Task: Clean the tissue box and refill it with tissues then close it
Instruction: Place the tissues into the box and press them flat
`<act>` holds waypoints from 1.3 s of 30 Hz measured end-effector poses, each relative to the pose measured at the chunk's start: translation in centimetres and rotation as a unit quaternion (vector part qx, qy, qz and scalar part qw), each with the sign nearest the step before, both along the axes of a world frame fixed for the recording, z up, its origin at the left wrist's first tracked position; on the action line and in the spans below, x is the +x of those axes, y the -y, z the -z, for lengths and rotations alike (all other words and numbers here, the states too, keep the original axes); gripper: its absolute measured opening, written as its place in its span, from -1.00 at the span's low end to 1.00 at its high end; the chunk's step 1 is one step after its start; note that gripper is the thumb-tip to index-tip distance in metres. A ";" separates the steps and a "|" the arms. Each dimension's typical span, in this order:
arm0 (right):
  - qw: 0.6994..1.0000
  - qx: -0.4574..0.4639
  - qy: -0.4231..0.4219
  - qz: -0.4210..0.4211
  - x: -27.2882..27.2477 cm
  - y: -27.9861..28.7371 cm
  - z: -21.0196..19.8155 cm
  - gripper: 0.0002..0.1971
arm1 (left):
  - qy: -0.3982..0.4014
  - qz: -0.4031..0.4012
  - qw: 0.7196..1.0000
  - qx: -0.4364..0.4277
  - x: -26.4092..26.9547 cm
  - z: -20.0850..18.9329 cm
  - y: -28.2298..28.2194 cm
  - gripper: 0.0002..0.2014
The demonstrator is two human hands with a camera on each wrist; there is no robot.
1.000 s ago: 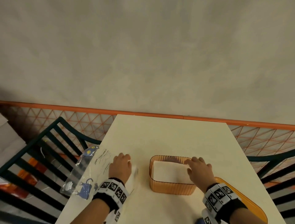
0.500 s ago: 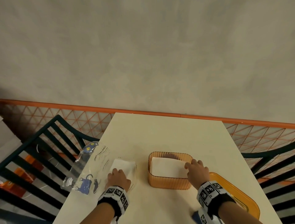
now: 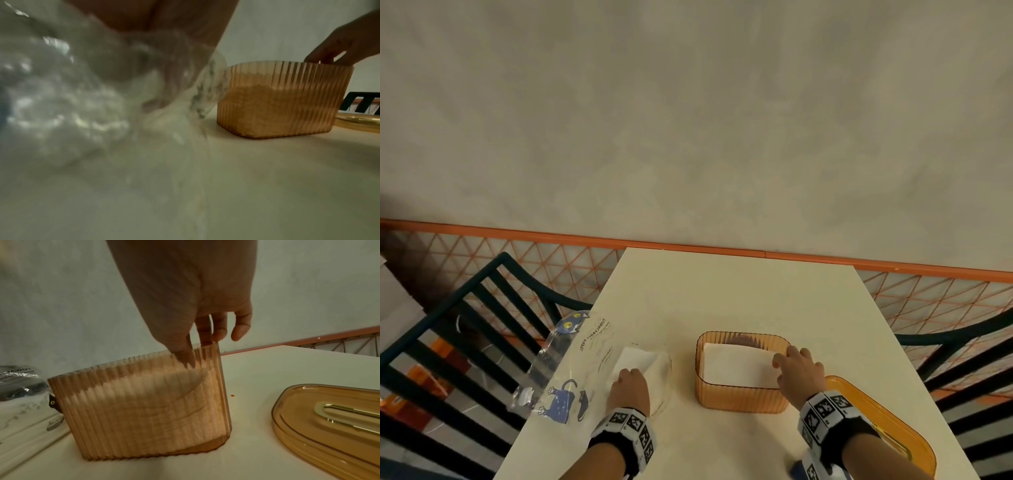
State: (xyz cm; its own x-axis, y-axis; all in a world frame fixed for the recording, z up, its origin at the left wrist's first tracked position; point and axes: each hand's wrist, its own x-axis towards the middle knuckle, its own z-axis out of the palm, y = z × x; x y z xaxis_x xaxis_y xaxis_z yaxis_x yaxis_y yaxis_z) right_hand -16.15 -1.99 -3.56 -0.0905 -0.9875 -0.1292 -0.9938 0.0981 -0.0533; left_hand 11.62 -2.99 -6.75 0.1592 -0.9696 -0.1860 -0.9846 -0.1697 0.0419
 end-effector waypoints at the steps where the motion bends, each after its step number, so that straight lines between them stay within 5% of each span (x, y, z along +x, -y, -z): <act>1: 1.000 -0.003 0.011 0.000 -0.1 0.0 -0.1 -0.68 | -0.005 0.007 1.000 -0.001 0.3 -0.4 0.1 -0.66; 6: 0.994 -0.052 0.095 -0.024 -1.0 0.4 -1.5 -0.73 | -0.038 0.000 0.999 -0.011 2.8 -4.3 0.6 -0.65; 12: 0.931 -0.016 0.363 -0.028 1.4 1.9 -5.8 -0.79 | -0.091 0.058 0.989 -0.104 2.4 -9.4 1.1 -0.66; 15: 0.869 0.063 0.490 0.008 4.0 2.5 -8.1 -0.56 | -0.104 0.112 0.979 -0.135 -0.1 -11.1 0.5 -0.67; 20: 0.721 0.168 0.666 0.097 6.2 2.9 -10.5 -0.38 | -0.087 0.236 0.951 -0.182 -3.9 -10.9 -0.8 -0.66; 23: 0.715 0.138 0.679 0.094 6.2 2.9 -11.1 -0.30 | -0.190 0.299 0.913 -0.204 -4.3 -8.9 -1.1 -0.58; 26: 0.731 0.095 0.670 0.086 5.2 2.7 -11.5 -0.27 | -0.361 0.210 0.889 -0.188 -4.2 -7.7 -1.6 -0.33; 28: 0.738 0.069 0.667 0.078 4.3 2.6 -11.8 -0.31 | -0.501 0.072 0.847 -0.161 -4.3 -7.9 -1.5 -0.37; 30: 0.732 0.054 0.675 0.072 3.6 2.5 -12.2 -0.37 | -0.635 -0.082 0.763 -0.090 -4.5 -8.6 -1.1 -0.45; 32: 0.719 0.038 0.690 0.075 3.0 2.3 -12.3 -0.46 | -0.765 -0.197 0.614 0.004 -4.5 -9.3 -0.5 -0.46; 34: 0.709 0.038 0.699 0.089 2.7 2.0 -11.9 -0.56 | -0.847 -0.213 0.477 0.095 -4.7 -10.1 -0.2 -0.46; 35: 0.709 0.046 0.696 0.098 2.8 1.8 -11.6 -0.60 | -0.859 -0.212 0.452 0.113 -5.0 -10.4 -0.1 -0.52; 36: 0.719 0.056 0.685 0.106 2.9 1.7 -11.2 -0.64 | -0.858 -0.209 0.456 0.114 -5.3 -11.0 -0.1 -0.60; 39: 0.744 0.069 0.648 0.150 2.5 2.0 -9.7 -0.61 | -0.818 -0.197 0.534 0.078 -6.3 -11.7 0.4 -0.76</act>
State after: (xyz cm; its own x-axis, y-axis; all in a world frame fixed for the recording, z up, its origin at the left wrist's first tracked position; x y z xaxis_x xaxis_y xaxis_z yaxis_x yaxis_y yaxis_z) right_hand -13.68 -4.02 6.10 -0.0150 -0.9172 -0.3982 -0.0489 0.3985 -0.9159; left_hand 5.29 -3.36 4.97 -0.1542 -0.8736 -0.4615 0.4624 -0.4766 0.7477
